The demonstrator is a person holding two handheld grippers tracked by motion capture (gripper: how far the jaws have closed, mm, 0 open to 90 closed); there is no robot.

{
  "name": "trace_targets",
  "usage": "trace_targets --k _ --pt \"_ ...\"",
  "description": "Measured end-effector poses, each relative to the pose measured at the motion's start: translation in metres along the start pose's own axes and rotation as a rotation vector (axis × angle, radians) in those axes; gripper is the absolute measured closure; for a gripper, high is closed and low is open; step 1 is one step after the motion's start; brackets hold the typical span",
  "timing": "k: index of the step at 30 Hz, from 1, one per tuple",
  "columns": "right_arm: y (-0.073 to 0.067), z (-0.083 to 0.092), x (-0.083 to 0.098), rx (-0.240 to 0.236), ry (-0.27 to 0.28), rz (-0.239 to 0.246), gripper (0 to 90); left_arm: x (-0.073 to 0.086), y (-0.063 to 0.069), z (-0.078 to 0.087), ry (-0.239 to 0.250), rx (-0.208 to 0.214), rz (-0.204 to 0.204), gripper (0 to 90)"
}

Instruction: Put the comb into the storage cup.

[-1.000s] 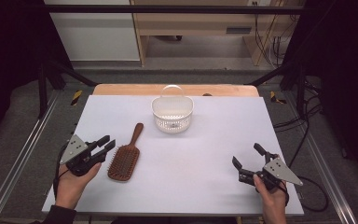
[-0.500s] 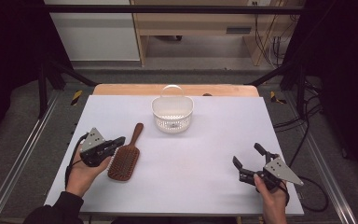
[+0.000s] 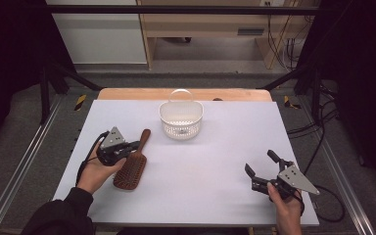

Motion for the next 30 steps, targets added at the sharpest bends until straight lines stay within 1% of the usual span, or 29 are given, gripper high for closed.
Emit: trace_targets --k 3,4,5,6,7,8,10,11,12,13,14,15,16,18,20,23,29,30 --pt "0.001 0.001 0.000 0.002 0.000 0.000 8.0 0.000 0.000 -0.007 -0.030 0.006 -0.019 89.7" --pt "0.001 0.001 0.000 0.002 0.000 -0.001 8.0 0.000 0.000 -0.007 -0.030 0.006 -0.019 89.7" --pt "0.001 0.001 0.000 0.003 0.001 -0.001 8.0 0.001 -0.001 -0.011 -0.046 0.010 -0.024 89.7" --pt "0.001 0.001 0.000 0.003 0.001 -0.001 8.0 0.001 -0.001 -0.011 -0.046 0.010 -0.024 89.7" --pt "0.001 0.000 0.001 0.002 -0.003 -0.001 8.0 0.003 -0.003 -0.016 -0.064 0.014 -0.025 89.7" --pt "0.001 0.000 0.001 0.001 -0.003 -0.001 8.0 0.005 -0.005 -0.019 -0.074 0.013 -0.023 89.7" --pt "0.001 0.000 0.001 0.002 -0.006 0.001 8.0 0.006 -0.007 -0.020 -0.078 0.011 -0.023 89.7" --pt "0.001 0.000 0.001 0.001 -0.007 0.002 8.0 0.007 -0.010 -0.025 -0.088 0.016 -0.009 89.7" --pt "0.001 0.000 0.001 0.001 -0.007 0.002 8.0 0.007 -0.010 -0.025 -0.088 0.016 -0.009 89.7" --pt "0.001 0.000 0.001 -0.001 -0.006 0.001 8.0 0.010 -0.012 -0.030 -0.105 0.021 -0.012 89.7" --pt "0.001 0.000 0.001 -0.001 -0.006 0.001 8.0 0.010 -0.012 -0.030 -0.105 0.021 -0.012 89.7" --pt "0.001 0.000 0.002 -0.002 -0.006 0.000 8.0 0.012 -0.013 -0.035 -0.121 0.025 -0.015 89.7" --pt "0.001 0.000 0.002 -0.002 -0.007 -0.001 8.0 0.012 -0.013 -0.035 -0.121 0.025 -0.015 89.7" --pt "0.001 0.000 0.002 -0.004 -0.007 -0.003 8.0 0.015 -0.019 -0.043 -0.143 0.022 -0.015 89.7" --pt "0.001 0.000 0.002 -0.004 -0.009 -0.002 8.0 0.016 -0.023 -0.046 -0.154 0.018 -0.010 89.7" --pt "0.001 0.000 0.003 -0.005 -0.011 -0.003 8.0 0.016 -0.026 -0.050 -0.168 0.032 0.000 89.7" --pt "0.001 0.000 0.004 -0.005 -0.012 -0.005 8.0 0.019 -0.028 -0.056 -0.195 0.033 -0.010 89.7" --pt "0.001 0.000 0.004 -0.006 -0.014 -0.005 8.0 0.022 -0.030 -0.059 -0.211 0.030 -0.009 89.7"
Point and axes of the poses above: each handheld gripper's, and its own axes: z roughly backward along the jaws, x roughly out of its underside, y roughly to its right, the point moved 7 cm from there along -z, roughly forward along the jaws, and after that the axes turned 13 degrees about z, right-handed, at the moved point
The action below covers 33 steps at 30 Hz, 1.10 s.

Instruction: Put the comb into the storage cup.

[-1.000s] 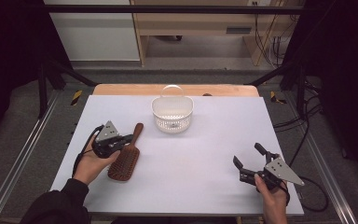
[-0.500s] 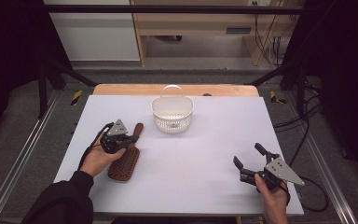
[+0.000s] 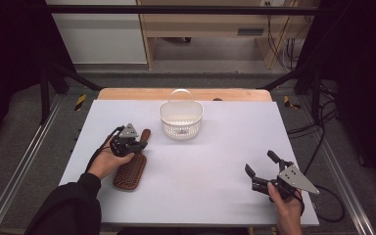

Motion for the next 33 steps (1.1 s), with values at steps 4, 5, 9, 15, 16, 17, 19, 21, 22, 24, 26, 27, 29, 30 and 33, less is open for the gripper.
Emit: trace_targets --k 4,5,9,15,16,17,19,21,22,24,26,27,29,30,33 --pt "0.000 0.000 0.000 -0.002 0.000 -0.003 8.0 0.002 -0.003 -0.003 -0.011 -0.006 0.000 89.7" --pt "0.000 0.000 0.000 -0.002 0.000 -0.004 8.0 0.002 -0.005 -0.004 -0.004 -0.016 0.006 89.7" --pt "0.000 0.000 0.000 -0.001 0.000 -0.006 8.0 0.002 -0.007 -0.005 -0.013 -0.016 0.009 89.7" --pt "0.000 0.000 0.001 -0.002 -0.001 -0.010 8.0 0.006 -0.014 0.001 -0.022 -0.036 0.022 89.7" --pt "0.000 0.000 0.001 -0.003 -0.001 -0.011 8.0 0.007 -0.015 0.002 -0.025 -0.037 0.024 89.7" --pt "0.000 0.000 0.001 -0.004 -0.001 -0.013 7.9 0.007 -0.015 0.002 -0.025 -0.037 0.024 89.7" --pt "0.000 0.000 0.001 -0.001 -0.002 -0.019 7.7 0.010 -0.019 0.006 -0.040 -0.048 0.022 89.7" --pt "0.001 0.001 0.001 0.000 0.001 -0.023 7.7 0.013 -0.022 0.009 -0.039 -0.058 0.029 89.7" --pt "0.002 0.001 0.001 0.002 0.001 -0.027 7.7 0.015 -0.023 0.011 -0.040 -0.058 0.032 89.7" --pt "0.002 0.001 0.001 0.003 0.001 -0.032 7.6 0.017 -0.024 0.013 -0.039 -0.061 0.036 89.7" --pt "0.003 0.001 0.001 0.006 0.003 -0.033 7.7 0.023 -0.029 0.019 -0.029 -0.068 0.052 89.7" --pt "0.002 0.001 0.001 0.004 0.002 -0.033 7.7 0.025 -0.030 0.021 -0.032 -0.074 0.054 89.7" --pt "0.002 0.000 0.001 0.001 0.000 -0.033 7.7 0.029 -0.031 0.025 -0.029 -0.081 0.060 89.7" --pt "0.001 0.000 0.001 0.001 0.000 -0.031 7.6 0.029 -0.031 0.025 -0.029 -0.081 0.060 89.7" --pt "0.001 0.000 0.001 0.002 0.001 -0.031 7.7 0.038 -0.032 0.033 -0.039 -0.096 0.054 89.7"
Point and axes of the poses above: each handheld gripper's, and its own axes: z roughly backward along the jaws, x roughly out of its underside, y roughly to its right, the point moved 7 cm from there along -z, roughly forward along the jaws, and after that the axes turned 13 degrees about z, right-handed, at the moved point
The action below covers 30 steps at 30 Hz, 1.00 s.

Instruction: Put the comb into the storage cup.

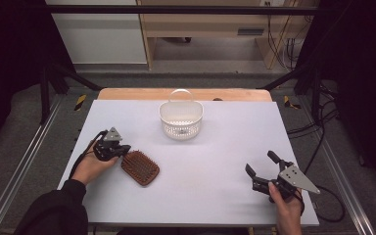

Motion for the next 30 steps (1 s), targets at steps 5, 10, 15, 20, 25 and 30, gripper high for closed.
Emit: trace_targets --k 5,10,15,20,25,30 --pt "0.000 0.001 -0.001 -0.002 0.002 0.000 7.7 0.012 -0.002 0.009 0.004 -0.014 0.025 89.7" --pt "-0.001 -0.001 -0.002 -0.009 0.005 0.008 7.7 0.024 0.001 0.018 0.010 -0.033 0.036 89.8" --pt "-0.002 0.000 -0.003 -0.010 0.006 0.012 7.7 0.032 0.008 0.023 0.001 -0.037 0.040 89.8" --pt "-0.001 -0.001 -0.002 -0.007 0.003 0.008 7.7 0.037 0.018 0.027 -0.013 -0.053 0.039 89.8" --pt "0.000 0.001 -0.002 -0.003 0.007 0.002 7.7 0.034 0.023 0.031 -0.008 -0.060 0.047 89.8" --pt "-0.001 0.000 -0.001 -0.005 0.001 0.007 7.6 0.035 0.023 0.032 -0.012 -0.059 0.056 89.8"
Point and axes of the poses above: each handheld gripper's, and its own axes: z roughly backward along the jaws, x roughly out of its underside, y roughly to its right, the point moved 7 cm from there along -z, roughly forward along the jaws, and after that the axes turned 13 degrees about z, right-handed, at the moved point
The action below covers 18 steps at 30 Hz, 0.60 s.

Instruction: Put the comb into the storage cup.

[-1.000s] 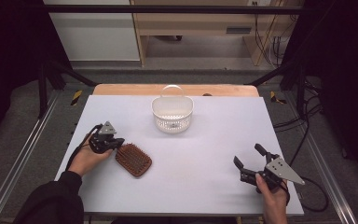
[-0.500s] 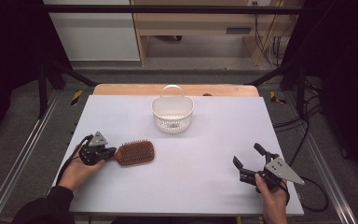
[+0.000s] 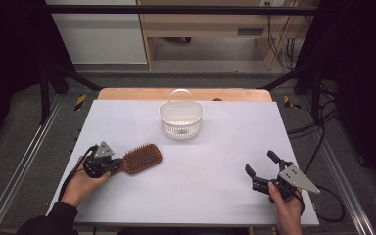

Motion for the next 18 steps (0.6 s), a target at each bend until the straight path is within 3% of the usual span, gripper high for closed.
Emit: trace_targets --k 7,15,18 --pt "0.000 0.000 0.001 -0.001 -0.003 -0.003 7.6 0.008 -0.006 0.001 -0.017 -0.011 0.011 89.8" --pt "-0.002 -0.001 0.001 -0.005 -0.009 -0.005 7.6 0.021 0.001 0.008 -0.006 -0.003 0.018 89.8" --pt "-0.003 -0.002 0.003 -0.007 -0.015 -0.008 7.6 0.025 0.002 0.010 0.001 0.004 0.037 89.9"
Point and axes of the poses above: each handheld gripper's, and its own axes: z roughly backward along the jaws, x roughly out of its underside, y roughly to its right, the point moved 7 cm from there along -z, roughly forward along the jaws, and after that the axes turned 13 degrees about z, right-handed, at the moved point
